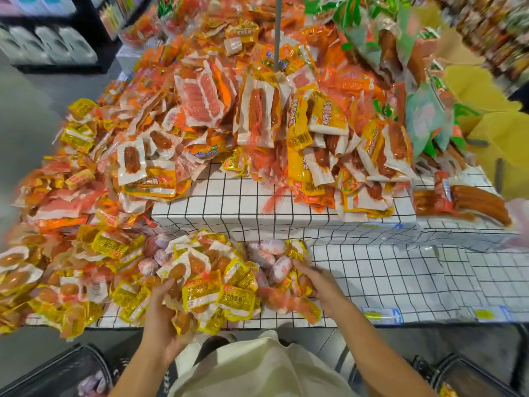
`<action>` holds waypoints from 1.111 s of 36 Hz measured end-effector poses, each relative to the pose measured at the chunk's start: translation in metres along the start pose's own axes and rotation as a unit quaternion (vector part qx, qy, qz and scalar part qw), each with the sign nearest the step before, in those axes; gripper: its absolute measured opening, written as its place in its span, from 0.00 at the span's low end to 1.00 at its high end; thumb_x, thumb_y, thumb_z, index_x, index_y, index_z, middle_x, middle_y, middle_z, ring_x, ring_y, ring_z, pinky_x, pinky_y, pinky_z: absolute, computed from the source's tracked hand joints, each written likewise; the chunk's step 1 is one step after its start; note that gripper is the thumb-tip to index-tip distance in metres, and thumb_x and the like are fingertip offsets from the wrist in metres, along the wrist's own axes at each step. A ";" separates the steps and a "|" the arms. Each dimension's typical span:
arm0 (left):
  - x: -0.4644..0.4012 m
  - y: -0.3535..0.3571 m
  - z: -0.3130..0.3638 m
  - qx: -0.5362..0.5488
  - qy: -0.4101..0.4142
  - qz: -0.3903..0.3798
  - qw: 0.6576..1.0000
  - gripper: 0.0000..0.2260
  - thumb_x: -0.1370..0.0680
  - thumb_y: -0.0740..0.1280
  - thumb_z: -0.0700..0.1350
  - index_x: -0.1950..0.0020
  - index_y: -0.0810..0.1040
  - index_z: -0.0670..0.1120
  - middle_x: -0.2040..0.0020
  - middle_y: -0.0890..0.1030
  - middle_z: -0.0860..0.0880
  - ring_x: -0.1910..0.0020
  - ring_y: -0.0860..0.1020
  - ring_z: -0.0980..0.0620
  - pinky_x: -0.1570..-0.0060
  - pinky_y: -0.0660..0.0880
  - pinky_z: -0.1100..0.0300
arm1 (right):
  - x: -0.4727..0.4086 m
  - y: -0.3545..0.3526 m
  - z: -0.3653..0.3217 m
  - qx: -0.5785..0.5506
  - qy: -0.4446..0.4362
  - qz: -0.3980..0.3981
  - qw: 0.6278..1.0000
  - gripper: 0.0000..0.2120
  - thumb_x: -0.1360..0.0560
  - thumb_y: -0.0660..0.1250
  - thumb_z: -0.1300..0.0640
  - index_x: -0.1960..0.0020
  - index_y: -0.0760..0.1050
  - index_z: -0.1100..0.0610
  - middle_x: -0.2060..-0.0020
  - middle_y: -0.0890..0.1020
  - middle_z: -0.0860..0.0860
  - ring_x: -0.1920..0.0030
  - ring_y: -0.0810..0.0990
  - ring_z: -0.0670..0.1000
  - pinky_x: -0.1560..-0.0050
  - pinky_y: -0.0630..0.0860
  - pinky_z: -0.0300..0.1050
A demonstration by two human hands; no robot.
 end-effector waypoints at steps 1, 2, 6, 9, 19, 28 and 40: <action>0.000 -0.001 -0.003 0.009 -0.006 0.007 1.000 0.23 0.38 0.80 0.56 0.47 0.82 0.48 0.71 0.81 0.52 0.80 0.77 0.54 0.78 0.74 0.65 | -0.001 0.003 0.003 -0.015 0.012 -0.022 1.000 0.26 0.38 0.82 0.42 0.51 0.83 0.60 0.61 0.86 0.52 0.58 0.85 0.53 0.51 0.81 0.50; -0.001 0.000 -0.006 0.019 -0.011 0.007 1.000 0.22 0.37 0.79 0.55 0.48 0.81 0.48 0.73 0.80 0.52 0.81 0.75 0.55 0.80 0.73 0.66 | -0.002 0.006 0.005 -0.027 0.022 -0.042 0.999 0.25 0.38 0.83 0.44 0.51 0.85 0.60 0.57 0.87 0.54 0.56 0.86 0.54 0.49 0.82 0.51; -0.003 0.006 -0.011 0.014 -0.029 -0.001 0.999 0.21 0.37 0.80 0.55 0.48 0.84 0.49 0.72 0.80 0.51 0.83 0.74 0.55 0.79 0.73 0.66 | 0.003 0.009 0.007 -0.027 -0.012 -0.061 0.998 0.17 0.36 0.83 0.50 0.51 0.86 0.56 0.53 0.87 0.57 0.53 0.86 0.55 0.54 0.81 0.47; -0.002 0.012 -0.015 0.047 -0.040 -0.007 0.998 0.18 0.35 0.79 0.53 0.48 0.84 0.49 0.72 0.82 0.52 0.79 0.78 0.55 0.76 0.77 0.64 | 0.006 0.011 0.012 -0.036 -0.041 -0.070 0.996 0.22 0.33 0.82 0.54 0.41 0.83 0.57 0.47 0.86 0.59 0.47 0.86 0.58 0.50 0.81 0.51; -0.005 0.023 -0.023 0.045 -0.078 -0.041 0.995 0.17 0.33 0.76 0.50 0.46 0.85 0.46 0.67 0.84 0.48 0.73 0.83 0.51 0.74 0.80 0.58 | 0.001 -0.013 -0.002 -0.001 -0.085 0.025 0.996 0.21 0.30 0.79 0.64 0.39 0.80 0.54 0.57 0.89 0.49 0.55 0.88 0.49 0.62 0.82 0.44; -0.019 0.026 -0.024 -0.026 -0.080 -0.039 0.996 0.19 0.35 0.79 0.53 0.46 0.86 0.48 0.51 0.86 0.45 0.57 0.85 0.45 0.54 0.81 0.50 | 0.031 -0.062 -0.030 -0.097 -0.162 0.089 0.978 0.15 0.28 0.76 0.65 0.43 0.84 0.54 0.52 0.88 0.53 0.51 0.88 0.52 0.59 0.83 0.42; -0.027 0.054 -0.037 -0.077 -0.076 -0.030 0.994 0.10 0.29 0.71 0.50 0.51 0.85 0.47 0.52 0.84 0.47 0.64 0.84 0.47 0.63 0.82 0.52 | 0.019 -0.119 0.013 -0.029 -0.072 0.148 0.986 0.30 0.39 0.84 0.44 0.42 0.79 0.53 0.52 0.87 0.46 0.54 0.86 0.42 0.48 0.78 0.46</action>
Point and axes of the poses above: each hand's wrist, its own x-axis away from the middle knuckle, its own y-axis out of the palm, z = x × y, the point moved 9 cm from there along -x, towards the middle knuckle
